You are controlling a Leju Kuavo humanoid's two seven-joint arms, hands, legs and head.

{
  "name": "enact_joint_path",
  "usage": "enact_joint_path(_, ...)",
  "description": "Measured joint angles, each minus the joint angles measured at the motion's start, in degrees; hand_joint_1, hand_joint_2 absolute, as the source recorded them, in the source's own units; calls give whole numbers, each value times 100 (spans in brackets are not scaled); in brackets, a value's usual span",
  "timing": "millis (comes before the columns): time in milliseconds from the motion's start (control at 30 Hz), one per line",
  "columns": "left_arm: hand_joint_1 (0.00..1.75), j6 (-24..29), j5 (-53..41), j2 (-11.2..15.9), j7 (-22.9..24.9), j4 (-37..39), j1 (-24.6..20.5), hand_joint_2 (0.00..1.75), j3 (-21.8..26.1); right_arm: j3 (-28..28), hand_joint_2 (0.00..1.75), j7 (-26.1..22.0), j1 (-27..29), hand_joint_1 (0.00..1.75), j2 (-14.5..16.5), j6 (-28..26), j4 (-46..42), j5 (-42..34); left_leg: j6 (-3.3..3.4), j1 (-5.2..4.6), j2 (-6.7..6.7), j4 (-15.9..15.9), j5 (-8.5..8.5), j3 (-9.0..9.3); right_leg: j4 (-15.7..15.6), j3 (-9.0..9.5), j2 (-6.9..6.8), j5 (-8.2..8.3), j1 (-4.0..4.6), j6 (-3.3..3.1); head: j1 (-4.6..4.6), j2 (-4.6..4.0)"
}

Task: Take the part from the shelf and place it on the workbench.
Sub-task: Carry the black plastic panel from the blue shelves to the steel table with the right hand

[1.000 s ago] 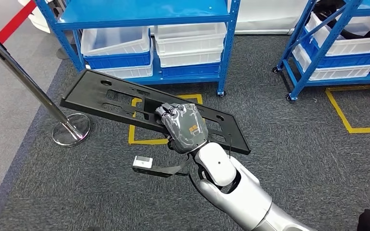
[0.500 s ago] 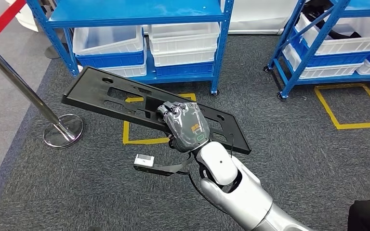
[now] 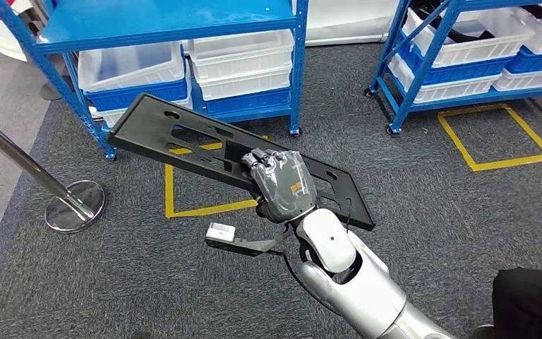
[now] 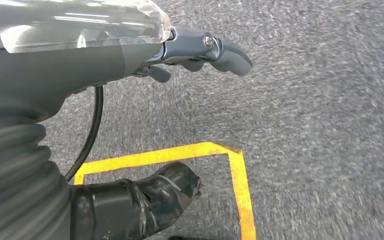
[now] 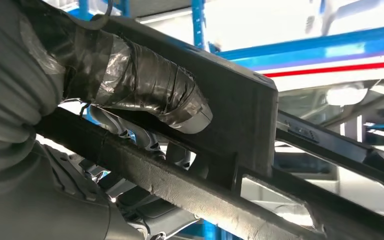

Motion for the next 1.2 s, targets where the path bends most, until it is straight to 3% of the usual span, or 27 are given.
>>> enact_joint_path(100,0,0,-2,1,0,1,13,175,-2,-16,175,0,20,175,-2,-2,-23,-1,-47,15,-233,1011,-513,-441,-11,-5,136,26,-10,-48,-8,0)
enact_joint_path(133,0,0,-4,0,0,1,19,175,-2,-19,175,0,35,175,-4,-2,-24,-1,-51,15,-254,1275,-576,-566,-7,-7,189,27,-4,-50,-7,0)
enact_joint_path(167,0,0,-8,0,1,2,22,175,-2,-23,175,0,50,175,-5,-3,-25,-1,-46,15,-268,1347,-527,-609,0,-8,246,28,1,-51,-8,0)
enact_joint_path(233,0,-2,-16,2,2,2,24,175,-2,-36,175,0,65,175,-7,-4,-32,-1,-4,14,-317,858,-152,-405,17,-6,361,27,6,-50,-8,0)
enact_joint_path(300,0,-7,-21,11,3,2,26,175,-2,-57,175,1,67,175,-8,-8,-52,-1,67,15,-509,153,160,-100,30,-26,464,35,1,-33,-5,0)
enact_joint_path(367,0,-11,-30,20,3,2,17,175,-3,-84,175,2,75,175,-11,-19,-75,-1,116,4,-645,-155,205,23,32,-81,545,65,-18,24,-8,0)
enact_joint_path(433,0,-14,-50,17,8,2,3,175,-6,-111,175,2,104,175,-21,-32,-101,-1,150,6,-589,-237,220,44,11,-113,603,99,-25,100,-11,0)
enact_joint_path(500,0,-20,-64,11,16,2,8,175,-7,-151,175,2,126,175,-36,-58,-130,-1,210,34,-488,-328,274,83,126,-167,459,0,-8,159,1,0)
enact_joint_path(567,0,-33,-64,13,20,2,18,175,-6,-187,175,2,130,175,-45,-92,-152,-1,255,40,-378,-372,300,103,669,-414,240,-324,-11,200,15,0)
enact_joint_path(633,0,-48,-64,19,20,2,23,175,-6,-203,175,2,157,175,-57,-109,-162,-1,268,35,-274,-366,296,97,1386,-749,184,-624,-38,240,21,0)
enact_joint_path(667,0,-54,-65,21,20,2,23,175,-6,-206,175,2,180,175,-65,-109,-162,-1,267,36,-222,-363,293,96,1557,-826,176,-645,-53,258,21,0)
enact_joint_path(700,0,-56,-66,21,19,2,23,175,-6,-213,175,2,201,175,-74,-110,-162,-1,263,36,-174,-358,289,96,1512,-794,162,-562,-66,272,22,0)
enact_joint_path(733,0,-57,-66,20,19,2,22,175,-7,-223,175,2,216,175,-78,-113,-165,-1,251,37,-130,-346,279,98,1240,-645,127,-394,-76,276,21,0)
enact_joint_path(800,0,-57,-66,15,17,2,19,175,-8,-253,175,2,226,175,-80,-129,-186,-1,201,23,-54,-293,238,93,453,-220,-32,-81,-63,256,22,0)
enact_joint_path(867,0,-57,-66,14,18,2,17,175,-8,-289,175,1,234,175,-81,-168,-220,0,133,-4,7,-245,198,84,40,-19,-115,8,-29,199,16,0)
enact_joint_path(933,0,-60,-66,16,19,2,13,175,-8,-325,175,-1,252,175,-87,-203,-244,1,71,-7,74,-246,188,96,16,-32,-35,10,-13,131,11,0)
enact_joint_path(1000,0,-62,-66,17,20,2,10,175,-8,-357,175,-2,266,175,-93,-214,-264,1,11,16,11,-151,84,70,-14,-26,38,39,-32,66,11,0)
enact_joint_path(1067,0,-64,-66,17,20,2,16,175,-7,-374,175,-4,274,175,-93,-219,-286,2,-31,34,-172,347,-239,-142,-34,-22,100,60,-54,12,9,0)
enact_joint_path(1133,0,-65,-67,16,20,2,25,175,-6,-378,175,-7,296,175,-93,-220,-297,3,-50,37,-267,1111,-577,-487,-32,-29,179,63,-45,-10,7,0)
enact_joint_path(1167,0,-66,-67,17,20,2,27,175,-6,-378,175,-9,311,175,-95,-221,-298,4,-52,37,-277,1339,-619,-594,-29,-30,227,64,-39,-12,7,0)
enact_joint_path(1200,0,-66,-66,18,20,2,28,175,-6,-378,175,-10,324,175,-95,-225,-299,4,-45,37,-282,1360,-549,-609,-24,-28,281,64,-34,-12,7,0)
